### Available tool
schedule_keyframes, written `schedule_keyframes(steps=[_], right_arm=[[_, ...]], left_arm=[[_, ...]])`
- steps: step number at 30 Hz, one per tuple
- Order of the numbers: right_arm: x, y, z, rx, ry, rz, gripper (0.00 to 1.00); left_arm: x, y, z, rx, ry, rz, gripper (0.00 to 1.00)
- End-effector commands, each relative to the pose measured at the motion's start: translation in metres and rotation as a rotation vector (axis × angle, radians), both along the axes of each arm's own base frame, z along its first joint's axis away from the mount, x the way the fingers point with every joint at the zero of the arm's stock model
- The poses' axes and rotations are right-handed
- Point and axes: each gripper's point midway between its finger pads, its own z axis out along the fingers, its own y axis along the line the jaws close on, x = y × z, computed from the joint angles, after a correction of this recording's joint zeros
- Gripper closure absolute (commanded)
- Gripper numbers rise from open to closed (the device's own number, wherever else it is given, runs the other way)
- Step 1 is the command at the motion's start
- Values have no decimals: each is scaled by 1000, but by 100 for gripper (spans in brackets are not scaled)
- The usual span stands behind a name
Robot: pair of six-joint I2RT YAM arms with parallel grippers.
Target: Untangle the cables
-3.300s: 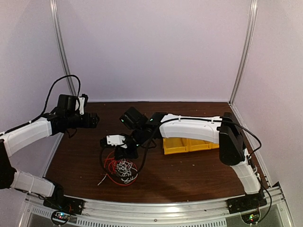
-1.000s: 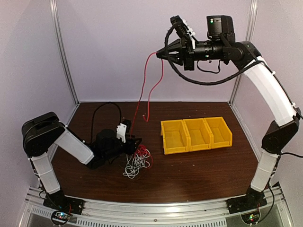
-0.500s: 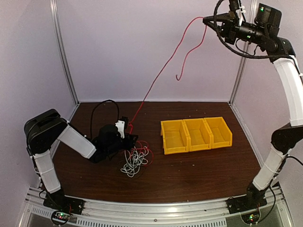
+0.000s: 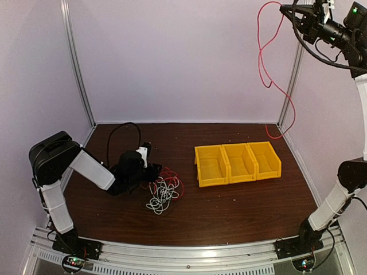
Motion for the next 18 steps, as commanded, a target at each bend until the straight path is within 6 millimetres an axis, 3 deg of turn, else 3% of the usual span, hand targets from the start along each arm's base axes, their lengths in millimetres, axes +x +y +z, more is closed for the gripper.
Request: schedule_keyframes(steps=[1, 9, 14, 18], right_arm=[[25, -9, -20, -27, 41, -102, 100], [59, -23, -71, -70, 143, -207, 100], [72, -28, -102, -93, 207, -240, 100], [86, -34, -139, -114, 281, -261, 100]], left_arm=[[4, -1, 19, -38, -38, 4, 40], [5, 0, 63, -93, -58, 22, 26], [5, 10, 92, -94, -80, 70, 21], [4, 20, 107, -100, -87, 119, 19]])
